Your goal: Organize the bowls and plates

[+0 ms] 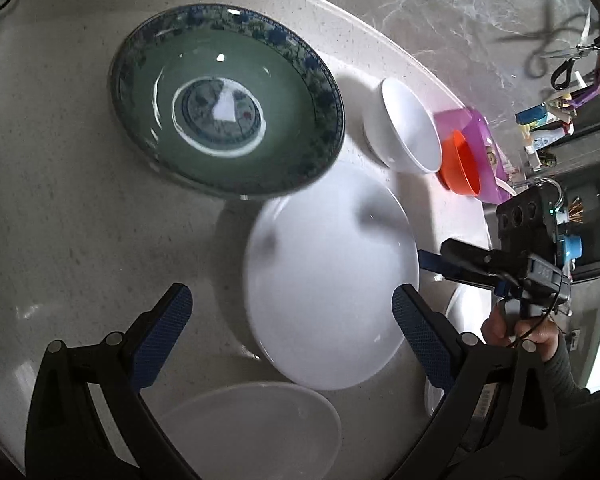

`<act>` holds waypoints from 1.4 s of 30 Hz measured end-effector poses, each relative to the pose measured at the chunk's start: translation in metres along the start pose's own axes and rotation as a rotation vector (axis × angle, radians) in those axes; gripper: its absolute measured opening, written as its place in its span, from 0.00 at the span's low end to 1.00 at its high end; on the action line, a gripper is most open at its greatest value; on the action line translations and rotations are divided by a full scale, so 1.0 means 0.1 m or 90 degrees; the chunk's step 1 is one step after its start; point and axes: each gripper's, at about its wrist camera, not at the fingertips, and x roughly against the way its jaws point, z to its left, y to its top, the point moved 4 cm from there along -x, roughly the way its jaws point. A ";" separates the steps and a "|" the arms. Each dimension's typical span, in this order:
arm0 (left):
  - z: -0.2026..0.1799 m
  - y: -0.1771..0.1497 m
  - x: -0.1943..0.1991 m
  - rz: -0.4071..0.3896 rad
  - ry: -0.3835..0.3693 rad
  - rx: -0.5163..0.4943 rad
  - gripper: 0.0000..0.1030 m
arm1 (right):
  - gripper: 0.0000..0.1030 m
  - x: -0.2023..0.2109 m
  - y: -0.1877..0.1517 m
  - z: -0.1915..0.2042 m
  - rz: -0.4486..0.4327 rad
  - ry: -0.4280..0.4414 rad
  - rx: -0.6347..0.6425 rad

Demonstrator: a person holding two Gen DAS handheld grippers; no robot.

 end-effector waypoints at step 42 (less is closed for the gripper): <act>0.18 -0.04 -0.25 0.068 0.036 -0.045 0.09 | 0.09 -0.14 -0.04 -0.06 0.028 -0.068 0.006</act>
